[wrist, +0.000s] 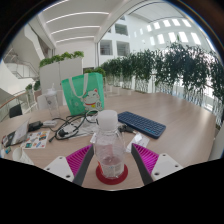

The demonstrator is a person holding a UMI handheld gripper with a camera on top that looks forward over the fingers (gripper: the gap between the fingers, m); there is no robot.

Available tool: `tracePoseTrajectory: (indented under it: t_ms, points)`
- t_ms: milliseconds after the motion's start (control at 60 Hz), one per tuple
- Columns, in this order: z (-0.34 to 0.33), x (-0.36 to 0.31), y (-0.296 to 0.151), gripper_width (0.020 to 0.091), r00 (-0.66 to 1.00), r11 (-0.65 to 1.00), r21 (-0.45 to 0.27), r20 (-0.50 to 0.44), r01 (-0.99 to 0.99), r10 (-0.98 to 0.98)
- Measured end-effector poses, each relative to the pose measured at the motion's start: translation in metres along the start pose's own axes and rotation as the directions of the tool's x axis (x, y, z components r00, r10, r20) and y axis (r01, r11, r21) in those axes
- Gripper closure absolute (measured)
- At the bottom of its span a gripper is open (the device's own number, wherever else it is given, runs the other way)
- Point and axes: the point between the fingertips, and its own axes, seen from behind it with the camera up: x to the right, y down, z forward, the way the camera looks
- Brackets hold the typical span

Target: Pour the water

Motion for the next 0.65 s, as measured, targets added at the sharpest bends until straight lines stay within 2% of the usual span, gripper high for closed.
tracePoseTrajectory:
  t_ms: [217, 333, 650]
  points:
    - [-0.104, -0.015, -0.005, 0.0267, 1.0, 1.0, -0.016, -0.006, 0.007, -0.007]
    - [-0.178, -0.046, -0.013, 0.027, 1.0, 1.0, -0.016, 0.01, -0.007, 0.007]
    - [-0.335, -0.084, -0.031, 0.0266, 0.998, 1.0, -0.012, -0.061, 0.004, -0.004]
